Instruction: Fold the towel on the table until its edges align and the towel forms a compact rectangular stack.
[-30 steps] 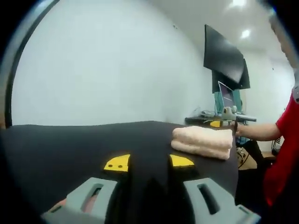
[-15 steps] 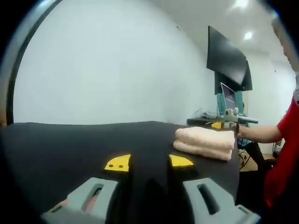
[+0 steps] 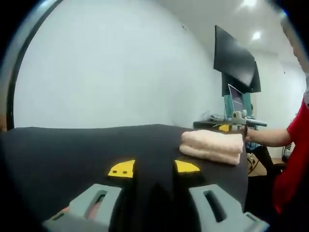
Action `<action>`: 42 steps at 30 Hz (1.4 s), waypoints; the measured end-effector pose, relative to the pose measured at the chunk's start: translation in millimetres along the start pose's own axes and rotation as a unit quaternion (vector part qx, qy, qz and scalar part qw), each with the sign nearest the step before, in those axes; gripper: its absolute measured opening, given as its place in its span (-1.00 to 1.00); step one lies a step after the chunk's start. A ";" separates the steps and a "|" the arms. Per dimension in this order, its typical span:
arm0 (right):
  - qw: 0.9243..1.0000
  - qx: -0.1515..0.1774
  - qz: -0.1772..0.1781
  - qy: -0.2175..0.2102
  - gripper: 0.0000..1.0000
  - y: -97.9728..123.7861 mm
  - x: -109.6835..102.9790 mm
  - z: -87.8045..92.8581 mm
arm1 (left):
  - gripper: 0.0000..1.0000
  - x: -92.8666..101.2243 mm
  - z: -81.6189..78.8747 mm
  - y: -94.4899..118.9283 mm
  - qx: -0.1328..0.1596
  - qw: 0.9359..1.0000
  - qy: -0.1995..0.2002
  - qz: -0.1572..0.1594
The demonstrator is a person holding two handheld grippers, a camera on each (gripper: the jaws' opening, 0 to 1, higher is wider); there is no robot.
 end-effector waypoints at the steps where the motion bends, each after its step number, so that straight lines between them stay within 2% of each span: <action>1: 1.000 0.000 0.000 0.000 -0.43 0.1 -0.7 0.1 | -0.36 -0.4 0.1 -0.2 0.000 1.000 0.000 -0.001; 11: 1.000 -0.004 0.001 0.001 -0.43 -0.8 -3.3 2.2 | -0.36 -1.3 1.2 0.0 -0.002 1.000 -0.002 -0.003; 25: 1.000 -0.010 0.000 0.001 -0.43 -1.6 5.2 4.1 | -0.37 -0.8 2.1 0.1 -0.005 1.000 -0.004 -0.004; 42: 1.000 -0.011 0.003 -0.002 -0.44 -0.8 -1.2 4.9 | -0.37 0.2 2.9 0.2 -0.008 1.000 -0.006 -0.006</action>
Point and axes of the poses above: the point that each gripper's makers call its tool centre point, and the gripper's own axes: y roughly backward along the fingers, x roughly to its right, z roughly out of its underside, the point moved 2 cm from there along y, roughly backward along the fingers, and after that the axes turned 13 degrees about -z, right-handed, at the moved point
